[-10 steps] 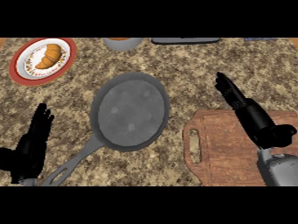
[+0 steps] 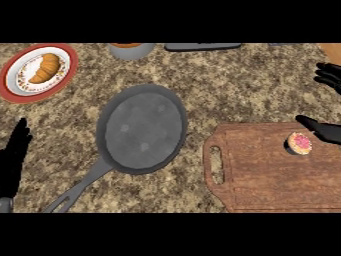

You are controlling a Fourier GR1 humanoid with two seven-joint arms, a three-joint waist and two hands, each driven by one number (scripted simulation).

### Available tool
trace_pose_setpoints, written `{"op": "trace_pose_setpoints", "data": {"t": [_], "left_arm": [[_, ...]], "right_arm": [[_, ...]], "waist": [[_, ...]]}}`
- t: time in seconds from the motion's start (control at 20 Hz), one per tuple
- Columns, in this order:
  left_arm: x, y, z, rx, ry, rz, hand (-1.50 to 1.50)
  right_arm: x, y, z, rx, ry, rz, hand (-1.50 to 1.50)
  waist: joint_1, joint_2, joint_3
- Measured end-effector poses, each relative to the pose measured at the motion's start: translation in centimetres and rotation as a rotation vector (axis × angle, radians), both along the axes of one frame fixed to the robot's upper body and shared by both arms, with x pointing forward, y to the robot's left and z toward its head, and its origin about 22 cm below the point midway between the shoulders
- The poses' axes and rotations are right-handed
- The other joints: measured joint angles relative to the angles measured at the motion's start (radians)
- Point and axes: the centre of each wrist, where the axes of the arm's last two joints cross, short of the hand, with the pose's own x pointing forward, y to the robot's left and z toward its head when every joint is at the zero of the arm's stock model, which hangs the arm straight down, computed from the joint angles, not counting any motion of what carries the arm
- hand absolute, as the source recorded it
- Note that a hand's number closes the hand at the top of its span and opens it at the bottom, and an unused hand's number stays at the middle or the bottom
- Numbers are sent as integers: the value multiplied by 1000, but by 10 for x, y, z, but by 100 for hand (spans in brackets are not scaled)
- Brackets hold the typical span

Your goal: Pick the cupcake from the cutting board and place it in the pan

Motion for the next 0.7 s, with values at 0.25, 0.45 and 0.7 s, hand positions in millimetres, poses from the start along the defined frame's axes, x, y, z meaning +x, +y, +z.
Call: {"op": "trace_pose_setpoints", "data": {"t": [0.25, 0.45, 0.7], "left_arm": [[8, 19, 12, 35, 71, 7, 0], [21, 20, 15, 45, 96, -17, 0], [28, 19, 15, 47, 112, -23, 0]], "right_arm": [[-30, -31, -41, 228, -104, -300, -150], [-62, -53, -45, 191, -144, -318, -150], [-85, -69, -9, -3, -86, -308, -150]], "waist": [[13, 0, 4], [42, -1, 3], [50, -2, 1]]}}
